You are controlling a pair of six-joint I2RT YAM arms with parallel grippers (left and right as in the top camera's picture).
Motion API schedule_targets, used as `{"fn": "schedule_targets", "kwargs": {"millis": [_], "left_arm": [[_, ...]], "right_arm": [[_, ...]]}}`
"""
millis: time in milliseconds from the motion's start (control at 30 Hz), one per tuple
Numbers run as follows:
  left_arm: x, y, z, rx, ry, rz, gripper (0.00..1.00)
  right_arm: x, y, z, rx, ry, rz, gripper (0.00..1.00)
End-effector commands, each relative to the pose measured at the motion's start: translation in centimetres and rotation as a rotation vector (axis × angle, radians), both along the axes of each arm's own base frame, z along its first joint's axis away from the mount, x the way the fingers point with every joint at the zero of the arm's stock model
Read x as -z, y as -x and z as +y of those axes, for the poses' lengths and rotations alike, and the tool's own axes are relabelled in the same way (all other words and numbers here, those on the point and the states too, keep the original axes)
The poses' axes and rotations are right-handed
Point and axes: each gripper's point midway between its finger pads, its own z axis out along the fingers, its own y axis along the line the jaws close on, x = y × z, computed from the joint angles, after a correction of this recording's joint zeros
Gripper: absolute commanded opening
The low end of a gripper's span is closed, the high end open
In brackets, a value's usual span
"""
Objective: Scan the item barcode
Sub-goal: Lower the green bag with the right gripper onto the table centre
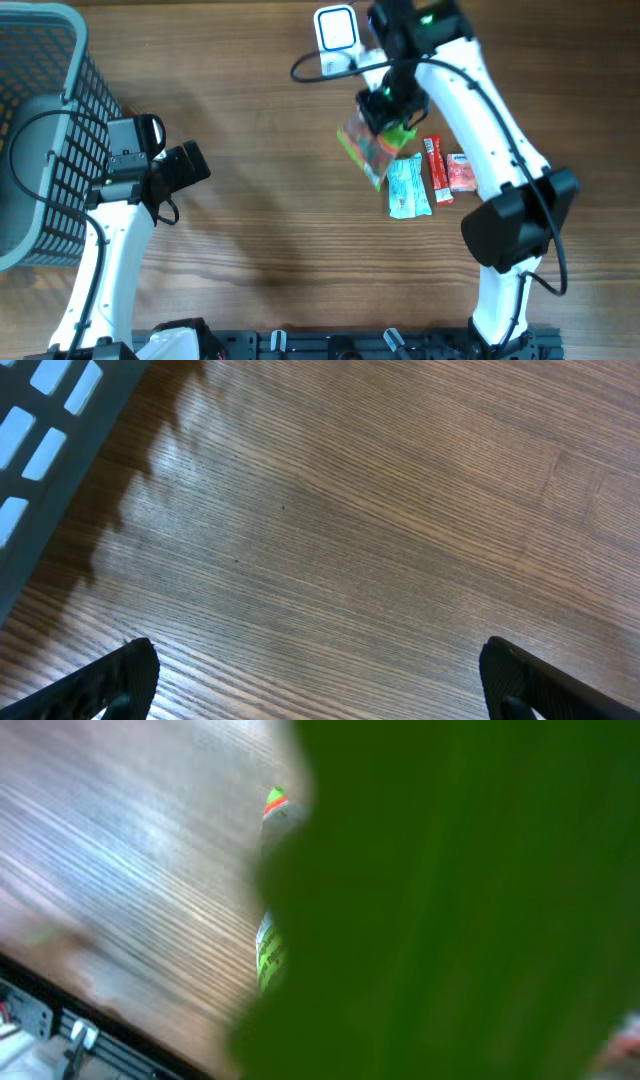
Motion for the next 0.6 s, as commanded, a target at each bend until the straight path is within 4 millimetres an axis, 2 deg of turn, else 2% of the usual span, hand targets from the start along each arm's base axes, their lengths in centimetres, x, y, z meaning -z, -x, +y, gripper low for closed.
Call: {"fn": "schedule_targets", "kwargs": {"millis": [0,67,100,133,233,300,567], "left_arm": [[-0.7,-0.3,0.3,0.002,-0.02,-0.019,1.0],[-0.7,-0.3,0.3,0.002,-0.02,-0.019,1.0],[-0.7,-0.3,0.3,0.002,-0.02,-0.019,1.0],[-0.7,-0.3,0.3,0.002,-0.02,-0.019,1.0],[-0.7,-0.3,0.3,0.002,-0.02,-0.019,1.0],[-0.7,-0.3,0.3,0.002,-0.02,-0.019,1.0],[-0.7,-0.3,0.3,0.002,-0.02,-0.019,1.0]], "right_arm": [[4.2,2.1,0.5,-0.035,-0.026,0.118,0.04],[6.7,2.8,0.2,-0.036,-0.016,0.143,0.05],[7.6,2.9,0.1,-0.044,-0.016,0.145,0.1],[9.2,2.9,0.0,-0.051,-0.011,0.134,0.53],[10.6,2.1,-0.8,-0.052,0.035,0.085,0.72],[10.8,1.4,-1.7,-0.031,0.093,0.054,0.85],[8.7,-2.2,-4.5,0.081,0.283,-0.099,0.99]]}}
